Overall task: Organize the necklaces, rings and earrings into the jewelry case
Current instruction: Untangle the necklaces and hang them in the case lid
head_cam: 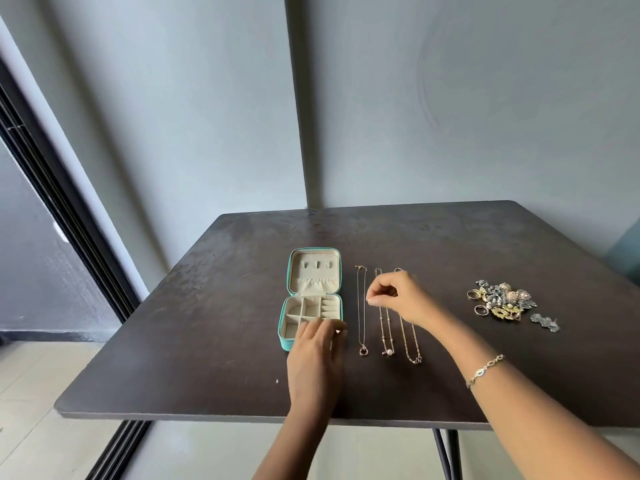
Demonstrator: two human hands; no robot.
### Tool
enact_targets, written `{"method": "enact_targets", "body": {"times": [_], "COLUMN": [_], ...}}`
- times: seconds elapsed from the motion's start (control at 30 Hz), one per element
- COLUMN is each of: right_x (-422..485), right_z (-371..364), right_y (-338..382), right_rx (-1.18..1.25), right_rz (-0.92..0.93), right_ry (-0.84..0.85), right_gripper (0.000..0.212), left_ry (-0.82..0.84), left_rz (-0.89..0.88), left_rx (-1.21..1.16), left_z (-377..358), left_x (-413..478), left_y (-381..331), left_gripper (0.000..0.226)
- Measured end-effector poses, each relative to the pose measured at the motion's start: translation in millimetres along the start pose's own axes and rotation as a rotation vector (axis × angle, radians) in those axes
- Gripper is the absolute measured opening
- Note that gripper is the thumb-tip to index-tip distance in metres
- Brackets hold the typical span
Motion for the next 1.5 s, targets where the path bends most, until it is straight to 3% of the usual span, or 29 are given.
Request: {"method": "enact_targets", "body": {"times": [0.2,0.37,0.63,0.8,1.0,1.13,1.27,1.33,1.5], "right_x": [-12.5,-18.1,-9.0,1.2,31.1,56.2,78.7,88.1,102.1], "right_z": [-7.8,-2.7,-4.0,-9.3,9.5,19.2,20.7,17.5,7.8], "right_y": [0.2,1.2,-1.3,-9.8,-24.6,-27.3,-28.6,-31.5,-43.2], "right_rx": [-0.02,-0.033,-0.118,-0.192,-0.278,-0.322,-0.356,-0.36,-0.392], "right_rz": [-0.022,-0.03,-0.079,-0.13,-0.203,-0.224,-0.232,-0.233,-0.242], "right_ry": [-0.007,-0.007,0.041,0.057,-0.016,-0.038,-0.037,-0.032,-0.008], "right_gripper": [0.028,0.023,0.01,0.006,0.005,0.011,0.01,0.009,0.007], "left_ry": [0.368,0.44,0.302,0.307,0.221,0.078,0.064,0.068,0.1], "left_rz": [0.061,0.198,0.213,0.129,0.081,0.064,0.088,0.102,0.146], "left_rx": [0.136,0.216,0.237,0.398,0.416,0.298,0.201,0.167,0.199], "left_z": [-44.8,-54.2,-49.8,-50.7,-47.4,-34.2,-34.3,-35.7,-40.7], "left_x": [-14.5,-12.8,-16.8,-18.3,-26.7,-29.6,-30.7,-30.6,-32.8], "left_y": [-8.7,-10.8,-13.4,-16.2,-14.1,-11.8,-7.7,-6.2,-0.6], "left_gripper": [0.033,0.026,0.015,0.043,0.047,0.027,0.006,0.014,0.057]}}
Point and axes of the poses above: each hand's wrist, its own x-axis towards the middle knuckle, its own z-axis out of the back of the hand, y = z × x, the point moved 10 cm from there along x, towards the middle knuckle, and after that the axes turned 5 degrees about y, right-handed, at the moved point
